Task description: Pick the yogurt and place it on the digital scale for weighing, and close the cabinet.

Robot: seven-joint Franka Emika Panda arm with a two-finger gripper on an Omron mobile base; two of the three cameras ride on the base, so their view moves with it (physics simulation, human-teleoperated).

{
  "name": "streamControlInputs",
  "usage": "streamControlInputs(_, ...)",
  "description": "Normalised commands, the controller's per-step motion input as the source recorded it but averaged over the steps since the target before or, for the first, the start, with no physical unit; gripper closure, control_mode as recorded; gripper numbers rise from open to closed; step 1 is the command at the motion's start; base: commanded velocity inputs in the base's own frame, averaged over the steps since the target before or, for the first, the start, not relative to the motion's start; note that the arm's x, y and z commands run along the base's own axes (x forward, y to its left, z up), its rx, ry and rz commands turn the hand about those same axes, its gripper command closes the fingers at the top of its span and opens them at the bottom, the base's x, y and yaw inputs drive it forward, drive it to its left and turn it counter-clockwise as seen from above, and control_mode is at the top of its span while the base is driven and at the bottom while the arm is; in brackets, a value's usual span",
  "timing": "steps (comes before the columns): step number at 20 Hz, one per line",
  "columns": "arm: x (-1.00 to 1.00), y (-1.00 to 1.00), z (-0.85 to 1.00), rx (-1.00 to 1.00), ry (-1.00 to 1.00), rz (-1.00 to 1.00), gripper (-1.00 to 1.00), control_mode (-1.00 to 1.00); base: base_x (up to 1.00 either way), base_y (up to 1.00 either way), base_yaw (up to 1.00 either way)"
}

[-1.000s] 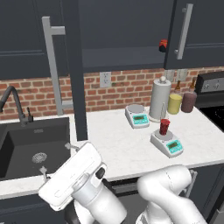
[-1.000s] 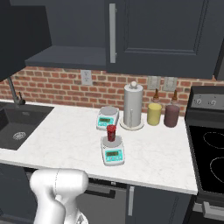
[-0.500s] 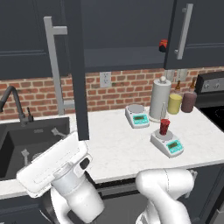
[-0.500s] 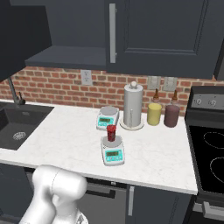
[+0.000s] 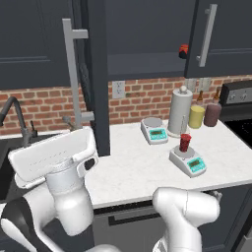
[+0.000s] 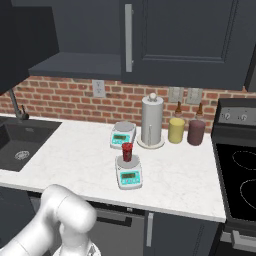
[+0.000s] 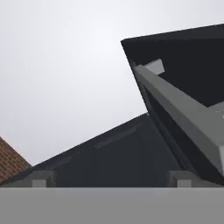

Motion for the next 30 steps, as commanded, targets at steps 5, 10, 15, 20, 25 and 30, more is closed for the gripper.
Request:
streamControlInputs(5,0.03,-0.71,0.84,0.34,0.10,0.00,-1.00,-1.00,0.00,0.00,0.00)
streamControlInputs(10,0.44,-0.94,0.49,0.24,0.52,0.00,-1.00,-1.00,0.00,0.00,0.00)
streamControlInputs(15,0.68,-0.87,0.49,0.19,0.59,0.00,-1.00,-1.00,0.00,0.00,0.00)
streamControlInputs(20,0.64,-0.86,0.33,0.16,0.45,0.00,-1.00,-1.00,0.00,0.00,0.00)
streamControlInputs(25,0.77,-0.25,0.02,0.00,0.13,-0.09,-1.00,-1.00,0.00,0.00,0.00)
streamControlInputs(30,0.95,0.00,-0.11,-0.08,0.00,-0.31,-1.00,-1.00,0.00,0.00,0.00)
